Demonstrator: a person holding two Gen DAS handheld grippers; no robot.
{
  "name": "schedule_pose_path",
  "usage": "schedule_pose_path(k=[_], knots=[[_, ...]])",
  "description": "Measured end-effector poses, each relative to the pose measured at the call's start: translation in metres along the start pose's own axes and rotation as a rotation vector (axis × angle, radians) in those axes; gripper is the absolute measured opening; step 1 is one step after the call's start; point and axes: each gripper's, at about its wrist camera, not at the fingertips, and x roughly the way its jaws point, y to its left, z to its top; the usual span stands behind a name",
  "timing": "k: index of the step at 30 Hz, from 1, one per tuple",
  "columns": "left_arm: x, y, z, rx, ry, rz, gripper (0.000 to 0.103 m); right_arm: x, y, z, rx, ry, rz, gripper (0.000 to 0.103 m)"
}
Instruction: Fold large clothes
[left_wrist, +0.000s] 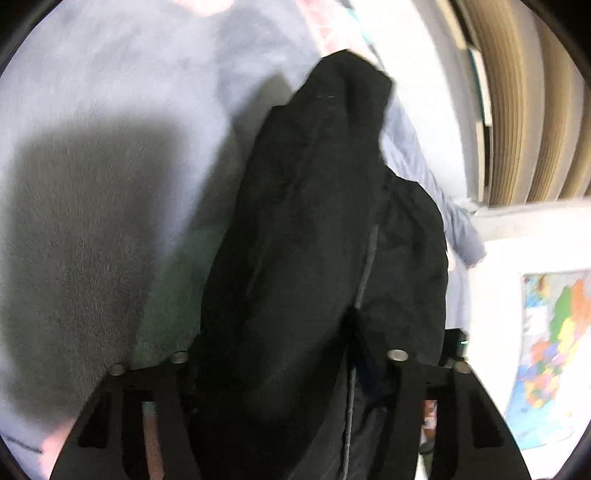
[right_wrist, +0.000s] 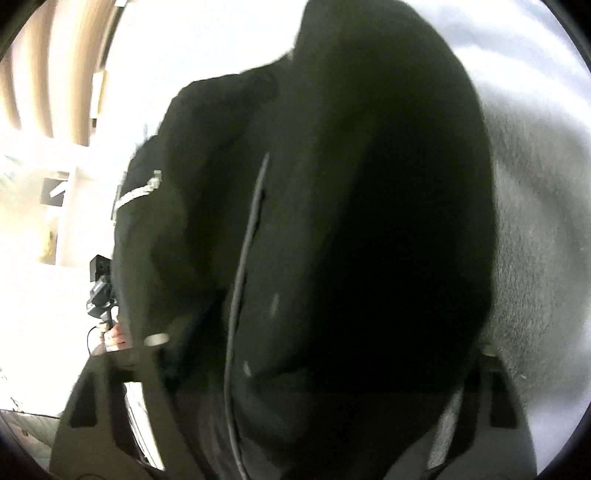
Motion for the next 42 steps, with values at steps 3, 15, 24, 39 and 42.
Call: schedule_pose_path(k=[3,15,24,39,42], knots=[[-0.015,-0.016,-0.009,0.049,-0.047,-0.002,0.035,-0.014,0.009,-0.006,-0.038,-0.029,-0.020,0.043],[-0.114,-0.100,-0.083,0.216,-0.178,-0.087,0.030,-0.090,0.104,-0.070,-0.257,-0.148,-0.128,0.031],[-0.198,-0.094,-0.204,0.223,-0.209,-0.103,0.030,-0.143,0.136,-0.172,-0.319,-0.143,-0.164,0.031],[-0.164,0.060,-0.336,-0.135,-0.130,0.018,0.036,-0.057,0.055,-0.264,-0.117,0.040,-0.346,0.039],[-0.158,0.087,-0.339,-0.237,-0.114,-0.019,0.043,-0.058,0.035,-0.256,-0.030,0.024,-0.302,0.049]])
